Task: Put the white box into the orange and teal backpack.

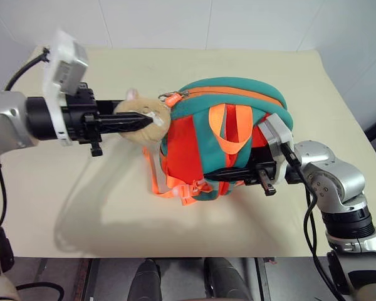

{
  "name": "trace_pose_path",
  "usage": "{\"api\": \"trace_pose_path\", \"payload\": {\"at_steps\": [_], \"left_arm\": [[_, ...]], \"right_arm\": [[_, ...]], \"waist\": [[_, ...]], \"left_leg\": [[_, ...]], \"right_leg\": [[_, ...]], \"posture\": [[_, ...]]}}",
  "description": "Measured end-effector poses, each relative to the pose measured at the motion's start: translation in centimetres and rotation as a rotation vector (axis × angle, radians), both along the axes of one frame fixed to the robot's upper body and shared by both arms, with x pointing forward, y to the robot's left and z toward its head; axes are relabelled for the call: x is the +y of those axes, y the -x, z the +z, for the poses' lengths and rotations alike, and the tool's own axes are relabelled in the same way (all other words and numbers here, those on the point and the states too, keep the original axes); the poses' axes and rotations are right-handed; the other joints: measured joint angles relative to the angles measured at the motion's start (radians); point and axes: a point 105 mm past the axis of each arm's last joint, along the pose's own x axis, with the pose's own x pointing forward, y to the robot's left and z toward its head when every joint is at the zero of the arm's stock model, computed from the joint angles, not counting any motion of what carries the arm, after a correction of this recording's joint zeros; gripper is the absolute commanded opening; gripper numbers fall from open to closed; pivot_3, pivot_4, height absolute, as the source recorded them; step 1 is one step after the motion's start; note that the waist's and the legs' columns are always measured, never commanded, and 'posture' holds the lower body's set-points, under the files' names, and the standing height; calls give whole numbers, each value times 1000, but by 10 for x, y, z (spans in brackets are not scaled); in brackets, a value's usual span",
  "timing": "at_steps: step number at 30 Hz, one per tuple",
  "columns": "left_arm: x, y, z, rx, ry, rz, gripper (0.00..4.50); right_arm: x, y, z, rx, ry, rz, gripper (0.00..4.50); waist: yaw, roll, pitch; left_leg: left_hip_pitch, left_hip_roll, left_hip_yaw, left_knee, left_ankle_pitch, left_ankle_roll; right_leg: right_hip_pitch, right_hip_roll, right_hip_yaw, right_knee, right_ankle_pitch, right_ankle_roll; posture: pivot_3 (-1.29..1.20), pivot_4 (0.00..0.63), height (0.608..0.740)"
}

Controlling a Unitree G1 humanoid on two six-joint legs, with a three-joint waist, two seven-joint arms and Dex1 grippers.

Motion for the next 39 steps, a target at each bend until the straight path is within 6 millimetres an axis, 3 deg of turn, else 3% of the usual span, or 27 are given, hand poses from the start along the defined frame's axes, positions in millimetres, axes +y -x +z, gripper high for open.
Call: {"api": "trace_pose_path", "payload": {"at_steps": [5,13,21,27,32,39], "left_arm": [[20,-5,1,30,-26,1,815],[42,-23,-49,200,-171,-61,814],[31,-41,-97,334,-256,-148,801],[26,-49,-123,388,-318,-169,800],[22,-55,-132,377,-333,-172,799],[22,-54,-114,277,-168,-155,798]], "right_arm": [[4,7,-1,21,-24,-3,0],[8,13,-1,24,-49,-21,0],[8,12,-2,27,-53,-47,0],[8,11,-1,27,-54,-54,0],[8,10,-1,25,-52,-62,0],[4,8,-2,10,-28,-82,0]], "waist": [[-2,0,0],[1,1,0],[1,1,0],[1,1,0],[2,1,0],[4,1,0]], "left_leg": [[0,0,0,-2,0,0],[0,0,1,-3,0,0],[0,0,1,-3,0,0],[0,0,1,-3,0,0],[0,0,1,-1,0,0],[-1,0,0,-1,0,0]], "right_leg": [[-1,0,0,0,-1,-1],[-2,0,0,0,-1,-2],[-2,0,0,1,-1,-1],[-2,0,0,1,-1,-1],[-2,0,0,2,-1,-1],[-2,0,-1,2,-1,-1]], "posture": [[0,150,740],[0,150,740],[0,150,740],[0,150,740],[0,150,740],[0,150,740]]}}
